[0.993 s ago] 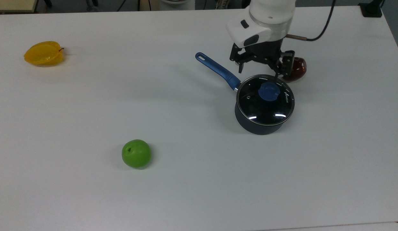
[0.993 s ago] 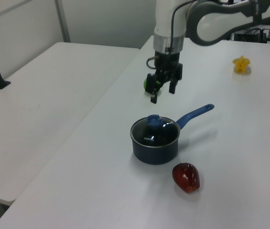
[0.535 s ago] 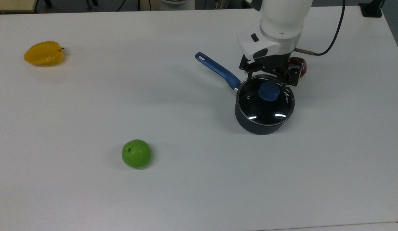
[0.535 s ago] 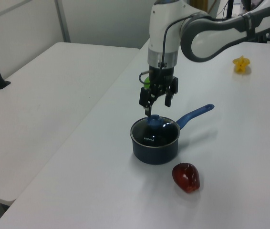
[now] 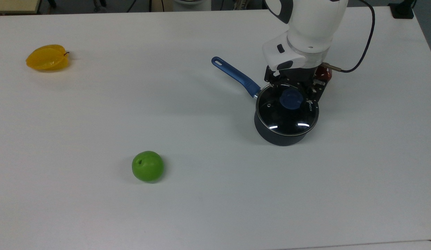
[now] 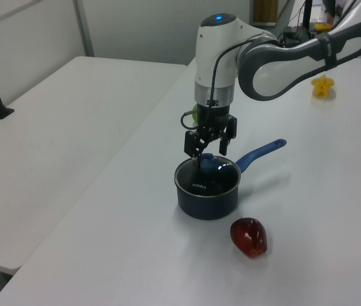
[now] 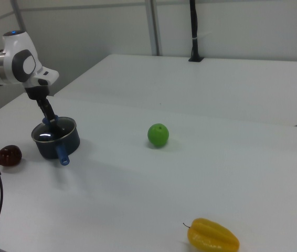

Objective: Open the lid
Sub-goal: 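Close the gripper on the blue knob of the glass lid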

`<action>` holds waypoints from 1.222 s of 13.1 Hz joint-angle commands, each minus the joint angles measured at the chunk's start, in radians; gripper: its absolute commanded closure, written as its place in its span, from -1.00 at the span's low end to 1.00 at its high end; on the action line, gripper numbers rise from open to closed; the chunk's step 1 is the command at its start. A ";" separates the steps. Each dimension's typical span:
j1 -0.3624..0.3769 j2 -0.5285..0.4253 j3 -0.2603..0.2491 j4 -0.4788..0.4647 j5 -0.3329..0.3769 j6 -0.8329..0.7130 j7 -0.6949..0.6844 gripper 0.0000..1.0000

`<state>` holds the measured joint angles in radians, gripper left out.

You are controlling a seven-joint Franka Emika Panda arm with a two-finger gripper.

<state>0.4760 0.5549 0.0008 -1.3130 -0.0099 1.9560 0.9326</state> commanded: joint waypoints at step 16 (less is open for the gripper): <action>-0.026 -0.090 0.004 -0.014 -0.001 0.040 0.042 0.19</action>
<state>0.4661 0.5386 0.0001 -1.2928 -0.0103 1.9920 0.9705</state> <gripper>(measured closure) 0.392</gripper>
